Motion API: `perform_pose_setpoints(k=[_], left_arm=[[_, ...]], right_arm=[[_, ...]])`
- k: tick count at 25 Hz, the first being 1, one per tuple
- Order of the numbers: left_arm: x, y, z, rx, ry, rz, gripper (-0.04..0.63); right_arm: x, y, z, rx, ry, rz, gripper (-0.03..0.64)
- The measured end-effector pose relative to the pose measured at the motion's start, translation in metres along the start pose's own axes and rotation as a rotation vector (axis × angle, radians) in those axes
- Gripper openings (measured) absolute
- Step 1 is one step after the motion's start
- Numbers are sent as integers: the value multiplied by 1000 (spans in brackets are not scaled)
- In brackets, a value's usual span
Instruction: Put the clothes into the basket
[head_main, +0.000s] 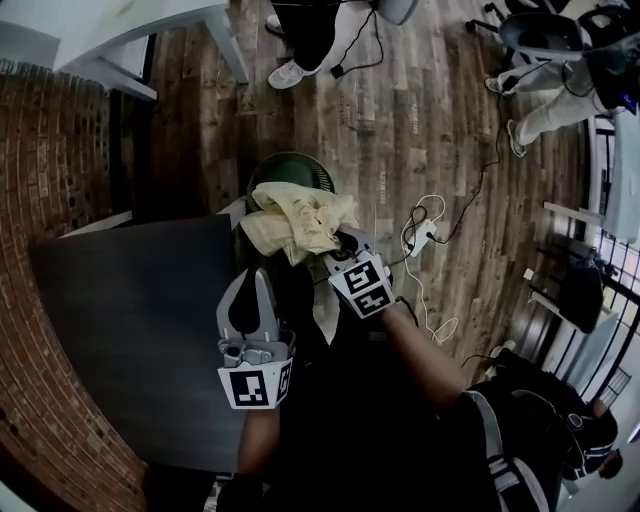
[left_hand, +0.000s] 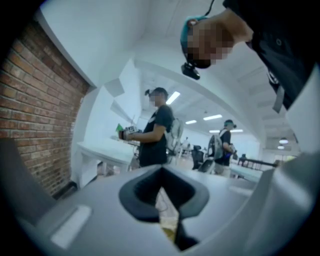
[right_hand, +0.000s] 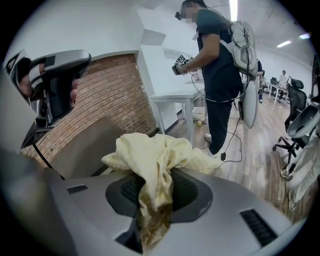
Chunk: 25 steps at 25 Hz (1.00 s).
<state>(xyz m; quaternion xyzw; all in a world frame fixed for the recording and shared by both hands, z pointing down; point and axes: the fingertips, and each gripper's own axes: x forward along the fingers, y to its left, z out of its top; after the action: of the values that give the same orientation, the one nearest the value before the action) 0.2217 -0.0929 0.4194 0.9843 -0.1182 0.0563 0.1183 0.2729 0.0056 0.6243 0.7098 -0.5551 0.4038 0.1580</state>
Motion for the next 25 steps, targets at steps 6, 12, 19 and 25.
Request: perform_pose_setpoints(k=[6, 12, 19, 25], left_arm=[[20, 3, -34, -18, 7, 15, 5], [30, 7, -74, -41, 22, 10, 5], [33, 11, -121, -73, 47, 11, 5], [28, 21, -154, -92, 73, 15, 5]], right_arm=[[55, -25, -35, 65, 46, 3, 103], [115, -46, -77, 122, 82, -24, 103], [189, -62, -139, 165, 131, -40, 103], [240, -73, -171, 205, 161, -56, 104]])
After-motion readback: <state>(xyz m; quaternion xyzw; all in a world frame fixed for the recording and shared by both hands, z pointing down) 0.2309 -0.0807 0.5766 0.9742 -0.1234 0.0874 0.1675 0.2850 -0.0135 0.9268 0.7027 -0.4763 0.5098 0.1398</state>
